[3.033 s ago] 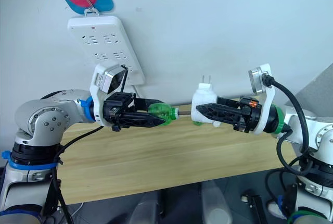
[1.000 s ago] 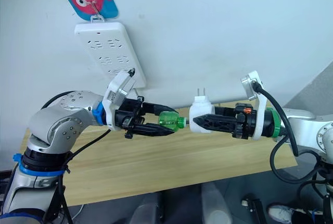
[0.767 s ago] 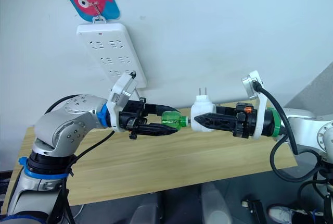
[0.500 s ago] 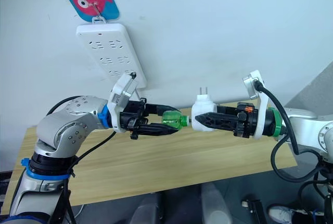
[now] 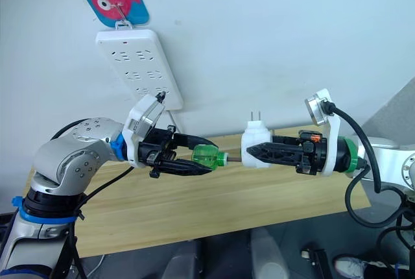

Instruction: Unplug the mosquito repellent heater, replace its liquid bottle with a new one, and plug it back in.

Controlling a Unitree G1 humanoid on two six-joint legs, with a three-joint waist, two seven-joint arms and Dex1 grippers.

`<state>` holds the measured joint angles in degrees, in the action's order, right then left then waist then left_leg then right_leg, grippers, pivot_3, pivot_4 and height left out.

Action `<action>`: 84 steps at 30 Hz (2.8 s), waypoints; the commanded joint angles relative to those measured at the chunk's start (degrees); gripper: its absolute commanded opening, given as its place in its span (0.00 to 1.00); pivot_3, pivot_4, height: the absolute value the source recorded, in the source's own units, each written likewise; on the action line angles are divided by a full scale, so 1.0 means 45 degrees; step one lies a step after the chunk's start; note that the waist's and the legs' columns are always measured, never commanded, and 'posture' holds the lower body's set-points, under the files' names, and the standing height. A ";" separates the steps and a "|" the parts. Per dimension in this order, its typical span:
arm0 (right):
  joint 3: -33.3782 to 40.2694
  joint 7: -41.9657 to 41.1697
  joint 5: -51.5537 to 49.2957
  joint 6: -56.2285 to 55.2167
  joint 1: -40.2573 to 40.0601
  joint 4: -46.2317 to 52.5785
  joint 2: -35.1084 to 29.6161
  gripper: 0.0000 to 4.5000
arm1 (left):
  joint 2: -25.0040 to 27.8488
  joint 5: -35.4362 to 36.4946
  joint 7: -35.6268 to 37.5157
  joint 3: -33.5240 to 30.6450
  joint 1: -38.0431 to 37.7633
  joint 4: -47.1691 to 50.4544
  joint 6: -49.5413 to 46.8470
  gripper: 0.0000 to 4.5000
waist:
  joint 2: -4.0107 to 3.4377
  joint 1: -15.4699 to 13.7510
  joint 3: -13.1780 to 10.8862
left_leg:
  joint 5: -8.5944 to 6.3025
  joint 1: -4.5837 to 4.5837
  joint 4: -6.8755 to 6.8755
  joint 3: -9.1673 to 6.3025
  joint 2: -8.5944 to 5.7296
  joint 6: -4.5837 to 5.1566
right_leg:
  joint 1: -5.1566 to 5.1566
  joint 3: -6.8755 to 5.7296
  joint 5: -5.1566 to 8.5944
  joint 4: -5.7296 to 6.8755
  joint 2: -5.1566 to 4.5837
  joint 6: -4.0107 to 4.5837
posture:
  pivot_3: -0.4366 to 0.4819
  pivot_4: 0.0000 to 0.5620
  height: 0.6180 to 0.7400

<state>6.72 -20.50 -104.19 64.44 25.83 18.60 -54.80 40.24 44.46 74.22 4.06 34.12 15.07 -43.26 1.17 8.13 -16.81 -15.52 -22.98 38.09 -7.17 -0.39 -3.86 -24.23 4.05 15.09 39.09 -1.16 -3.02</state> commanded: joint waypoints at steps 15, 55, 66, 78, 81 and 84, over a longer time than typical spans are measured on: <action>0.0312 0.0105 -0.0848 -0.0350 -0.0068 0.0177 0.0129 0.70 | -0.0643 0.0769 -0.1043 -0.0493 0.0387 0.0179 -0.0336 0.50 | 0.0000 0.0001 0.0002 | 0.0000 0.0001 0.0003 -0.0001 0.0000 0.0000 | 0.0002 0.0000 -0.0001 0.0001 0.0000 0.0000 | 0.24 0.39 1.00; -0.0135 0.0559 -0.0372 -0.0549 0.0002 0.0764 0.0224 0.70 | -0.1802 -0.0006 -0.1541 0.0114 0.0593 0.0520 0.0366 0.50 | 0.0001 -0.0003 0.0035 | 0.0000 0.0005 0.0006 -0.0001 -0.0001 0.0000 | 0.0006 0.0001 -0.0001 0.0004 0.0001 0.0000 | 0.23 0.37 1.00; -0.0518 0.1088 -0.0383 -0.0410 0.0501 0.0942 0.0061 0.70 | -0.1764 -0.0878 -0.1066 0.0801 0.0563 0.0492 0.1211 0.50 | -0.0002 0.0005 0.0070 | 0.0001 0.0005 0.0005 0.0000 -0.0002 0.0000 | 0.0007 0.0001 -0.0001 0.0003 0.0001 0.0000 | 0.23 0.35 1.00; -0.1099 0.2108 -0.1358 -0.0228 0.1032 0.0628 -0.0309 0.70 | -0.2648 -0.0966 -0.1186 0.0823 0.0814 0.0280 0.1293 0.50 | -0.0002 0.0017 0.0078 | 0.0000 0.0003 0.0006 0.0001 -0.0002 0.0000 | 0.0007 0.0001 -0.0001 0.0002 0.0000 0.0000 | 0.22 0.35 1.00; -0.1111 0.2352 -0.1772 -0.0279 0.0942 0.0507 -0.0375 0.70 | -0.2792 -0.0881 -0.1234 0.0689 0.0689 0.0331 0.1220 0.50 | -0.0001 0.0018 0.0078 | 0.0000 0.0002 0.0005 0.0000 -0.0001 0.0001 | 0.0007 0.0000 -0.0002 0.0002 0.0000 0.0000 | 0.22 0.35 1.00; -0.0923 0.2234 -0.1764 -0.0252 0.0776 0.0443 -0.0450 0.92 | -0.2874 -0.0633 -0.1223 0.0522 0.0508 0.0375 0.1061 0.50 | 0.0002 0.0015 0.0089 | 0.0000 0.0002 0.0006 0.0000 -0.0001 0.0001 | 0.0008 0.0001 -0.0002 0.0001 0.0000 0.0000 | 0.22 0.36 1.00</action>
<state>1.97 -9.92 -110.41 63.44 29.65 19.19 -56.51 27.55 39.21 68.19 6.70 36.31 13.94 -38.62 1.18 8.20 -16.41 -15.51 -22.97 38.12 -7.18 -0.39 -3.85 -24.18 4.05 15.08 39.09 -1.17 -3.02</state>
